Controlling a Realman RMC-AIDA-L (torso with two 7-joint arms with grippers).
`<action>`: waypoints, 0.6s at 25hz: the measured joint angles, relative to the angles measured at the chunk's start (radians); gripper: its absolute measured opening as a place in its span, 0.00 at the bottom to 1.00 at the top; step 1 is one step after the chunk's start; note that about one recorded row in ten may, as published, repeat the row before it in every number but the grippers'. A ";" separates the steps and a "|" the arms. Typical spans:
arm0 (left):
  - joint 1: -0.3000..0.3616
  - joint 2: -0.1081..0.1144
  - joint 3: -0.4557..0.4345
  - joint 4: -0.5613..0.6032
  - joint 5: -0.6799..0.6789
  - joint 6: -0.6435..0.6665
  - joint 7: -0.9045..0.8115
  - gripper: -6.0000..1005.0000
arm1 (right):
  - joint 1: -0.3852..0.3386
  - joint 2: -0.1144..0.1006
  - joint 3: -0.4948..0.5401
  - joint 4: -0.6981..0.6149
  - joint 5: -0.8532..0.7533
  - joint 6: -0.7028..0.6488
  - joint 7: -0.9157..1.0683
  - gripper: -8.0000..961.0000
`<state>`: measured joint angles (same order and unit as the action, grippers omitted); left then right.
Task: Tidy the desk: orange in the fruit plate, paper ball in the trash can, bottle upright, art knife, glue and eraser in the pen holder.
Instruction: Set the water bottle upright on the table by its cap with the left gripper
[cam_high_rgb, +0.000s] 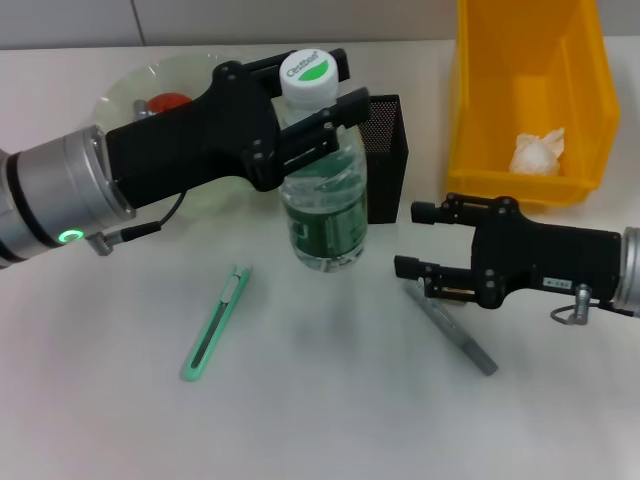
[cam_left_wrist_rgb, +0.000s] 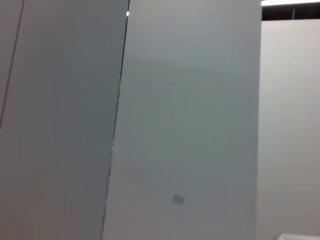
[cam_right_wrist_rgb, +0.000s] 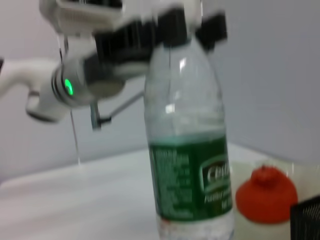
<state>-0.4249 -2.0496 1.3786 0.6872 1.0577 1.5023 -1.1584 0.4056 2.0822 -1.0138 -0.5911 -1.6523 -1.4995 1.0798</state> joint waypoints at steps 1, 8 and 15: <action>0.005 0.002 0.000 0.000 0.000 -0.002 0.001 0.44 | -0.008 -0.001 0.000 -0.001 0.016 -0.010 -0.007 0.72; 0.052 0.033 -0.006 0.000 0.002 -0.007 0.037 0.44 | -0.035 -0.001 0.010 -0.003 0.073 -0.029 -0.035 0.72; 0.090 0.040 -0.022 0.003 0.002 -0.006 0.071 0.44 | -0.036 -0.001 0.014 0.000 0.097 -0.035 -0.036 0.72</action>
<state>-0.3345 -2.0095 1.3570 0.6901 1.0600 1.4964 -1.0870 0.3699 2.0816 -1.0000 -0.5915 -1.5558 -1.5349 1.0442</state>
